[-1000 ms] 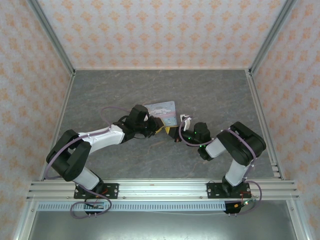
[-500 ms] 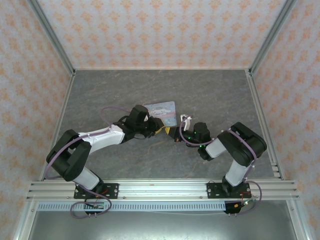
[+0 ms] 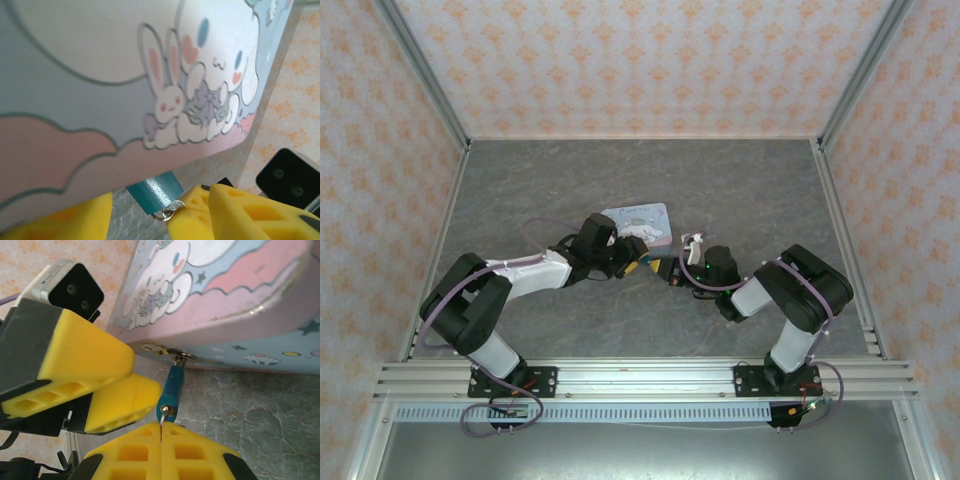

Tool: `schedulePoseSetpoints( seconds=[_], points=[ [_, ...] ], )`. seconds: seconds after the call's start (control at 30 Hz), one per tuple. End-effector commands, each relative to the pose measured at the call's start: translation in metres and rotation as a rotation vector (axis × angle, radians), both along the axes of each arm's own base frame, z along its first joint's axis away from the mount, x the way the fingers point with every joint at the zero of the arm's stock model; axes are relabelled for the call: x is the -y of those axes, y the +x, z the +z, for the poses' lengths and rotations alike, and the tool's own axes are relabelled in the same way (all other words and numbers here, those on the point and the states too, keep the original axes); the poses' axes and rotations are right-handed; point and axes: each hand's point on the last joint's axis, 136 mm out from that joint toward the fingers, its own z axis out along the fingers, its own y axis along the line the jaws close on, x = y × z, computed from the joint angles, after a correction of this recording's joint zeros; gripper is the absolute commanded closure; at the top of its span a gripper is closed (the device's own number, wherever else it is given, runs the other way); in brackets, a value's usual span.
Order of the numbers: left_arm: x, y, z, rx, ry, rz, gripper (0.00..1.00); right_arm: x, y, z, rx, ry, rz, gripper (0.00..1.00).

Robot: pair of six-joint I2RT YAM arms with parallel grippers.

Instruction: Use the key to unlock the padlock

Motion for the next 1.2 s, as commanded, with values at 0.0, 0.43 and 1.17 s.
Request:
schedulePoseSetpoints(
  seconds=[0.0, 0.43, 1.17],
  points=[
    [-0.013, 0.005, 0.005, 0.035, 0.0, 0.064, 0.42, -0.007, 0.004, 0.01, -0.005, 0.022, 0.002, 1.0],
    [-0.015, 0.008, 0.02, 0.107, -0.189, 0.291, 0.47, -0.013, 0.014, 0.025, -0.114, 0.075, -0.037, 1.0],
    [0.014, 0.008, -0.013, -0.007, -0.177, 0.302, 0.62, -0.019, 0.016, 0.029, -0.137, 0.099, -0.033, 1.0]
  ],
)
